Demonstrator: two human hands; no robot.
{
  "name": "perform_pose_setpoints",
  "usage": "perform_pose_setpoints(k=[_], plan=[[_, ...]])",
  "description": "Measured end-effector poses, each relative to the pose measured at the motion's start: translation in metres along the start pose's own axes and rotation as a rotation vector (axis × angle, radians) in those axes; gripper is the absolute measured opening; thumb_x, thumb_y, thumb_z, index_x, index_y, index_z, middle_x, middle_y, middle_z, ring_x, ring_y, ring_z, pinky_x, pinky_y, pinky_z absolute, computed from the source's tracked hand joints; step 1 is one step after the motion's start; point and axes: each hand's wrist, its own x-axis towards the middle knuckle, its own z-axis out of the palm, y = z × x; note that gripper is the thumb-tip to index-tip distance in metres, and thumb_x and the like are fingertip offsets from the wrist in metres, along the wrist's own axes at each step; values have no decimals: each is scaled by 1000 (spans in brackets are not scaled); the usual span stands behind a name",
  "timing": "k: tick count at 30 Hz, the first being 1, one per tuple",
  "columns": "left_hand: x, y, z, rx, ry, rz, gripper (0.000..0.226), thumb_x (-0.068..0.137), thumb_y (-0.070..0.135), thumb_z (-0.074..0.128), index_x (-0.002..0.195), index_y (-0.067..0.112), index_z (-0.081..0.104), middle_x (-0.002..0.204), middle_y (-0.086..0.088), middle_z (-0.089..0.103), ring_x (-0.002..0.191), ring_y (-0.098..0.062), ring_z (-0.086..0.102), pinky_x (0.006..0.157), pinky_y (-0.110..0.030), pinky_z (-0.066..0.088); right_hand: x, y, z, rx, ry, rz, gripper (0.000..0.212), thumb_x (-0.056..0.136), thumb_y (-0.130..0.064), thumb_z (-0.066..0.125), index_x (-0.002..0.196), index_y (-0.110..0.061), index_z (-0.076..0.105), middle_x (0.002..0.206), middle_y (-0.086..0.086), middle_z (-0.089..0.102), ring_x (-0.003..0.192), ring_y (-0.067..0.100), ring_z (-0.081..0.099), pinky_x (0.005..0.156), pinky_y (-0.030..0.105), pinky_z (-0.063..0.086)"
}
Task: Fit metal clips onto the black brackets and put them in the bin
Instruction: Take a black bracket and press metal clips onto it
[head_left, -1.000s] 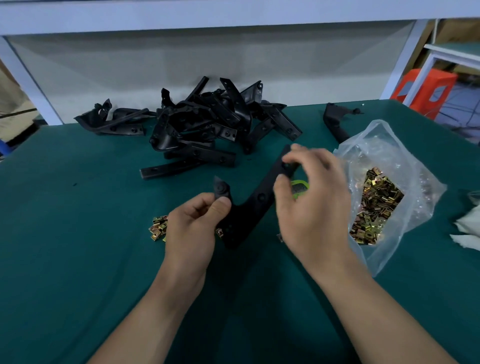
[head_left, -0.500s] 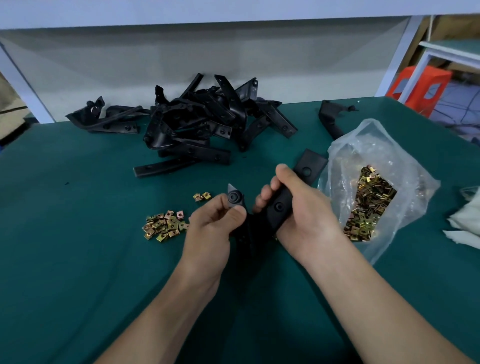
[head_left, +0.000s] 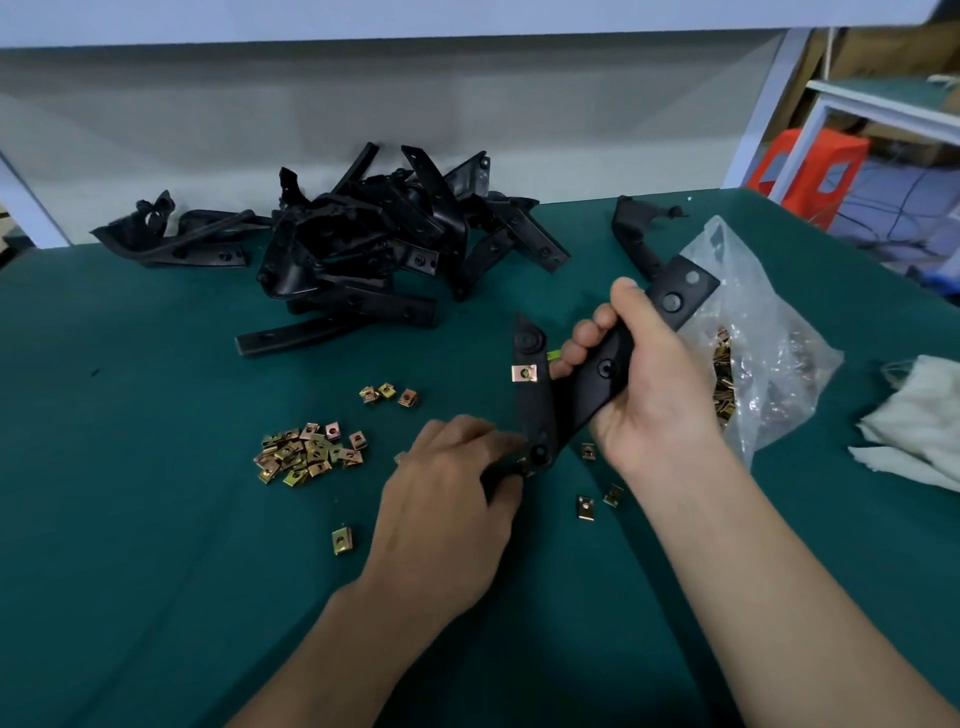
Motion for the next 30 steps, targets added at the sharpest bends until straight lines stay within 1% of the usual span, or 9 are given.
perform_pose_setpoints(k=[5,8,11,13,17,19,23,25,30], plan=[[10,-2,2,-74,-89,-80,18,88,39,76,105,34,77,102,20,59,101,-6,49,89,-30,44,-1,2,1,-16,1,4,42,97,-34,67,60,-17,59,61,4,54,50,18,52,50,29,50],[9,3,0,-72,-87,-77,10,89,36,75,96,29,75,90,17,54,92,-8,49,81,-29,42,-3,5,2,-39,9,21,39,97,-34,67,63,-16,58,62,4,55,50,19,52,51,29,50],[0,6,-6,11,43,-92,12,95,27,64,83,25,67,78,12,55,80,-19,59,66,-32,37,-9,14,5,-71,-4,70,37,96,-35,68,66,-15,58,63,5,55,51,19,51,51,29,50],[-4,0,-19,-20,191,-138,17,95,31,56,82,28,68,69,12,62,66,-15,62,58,-30,39,-14,26,8,-96,-23,110,37,95,-35,70,66,-15,58,63,6,55,50,20,51,52,29,50],[0,-24,-51,-303,235,-305,25,94,28,62,71,32,72,63,18,69,58,3,64,53,-7,42,-20,52,15,-172,-87,135,38,94,-36,70,64,-15,58,63,7,54,51,22,49,52,31,47],[5,-34,-57,-540,179,-398,24,95,18,68,76,30,78,64,9,73,52,1,63,50,-11,44,-20,59,18,-161,-75,134,39,94,-35,69,63,-16,57,63,7,54,51,22,49,52,30,47],[5,-39,-62,-886,16,-472,18,95,12,68,83,15,81,75,-8,76,66,-16,73,57,-19,54,-11,62,19,-40,15,140,40,96,-32,69,60,-16,58,62,5,53,49,20,48,49,29,47],[5,-39,-67,-989,4,-497,10,88,19,73,89,14,82,80,-9,76,71,-16,74,63,-20,56,-9,63,19,9,45,143,40,96,-31,68,59,-16,60,62,5,53,49,20,49,49,29,49],[5,-37,-75,-1177,-61,-581,24,81,32,69,88,14,83,86,-12,76,75,-20,75,62,-24,58,-7,64,16,83,40,136,39,97,-30,67,60,-16,61,63,4,55,50,19,52,52,31,51]])
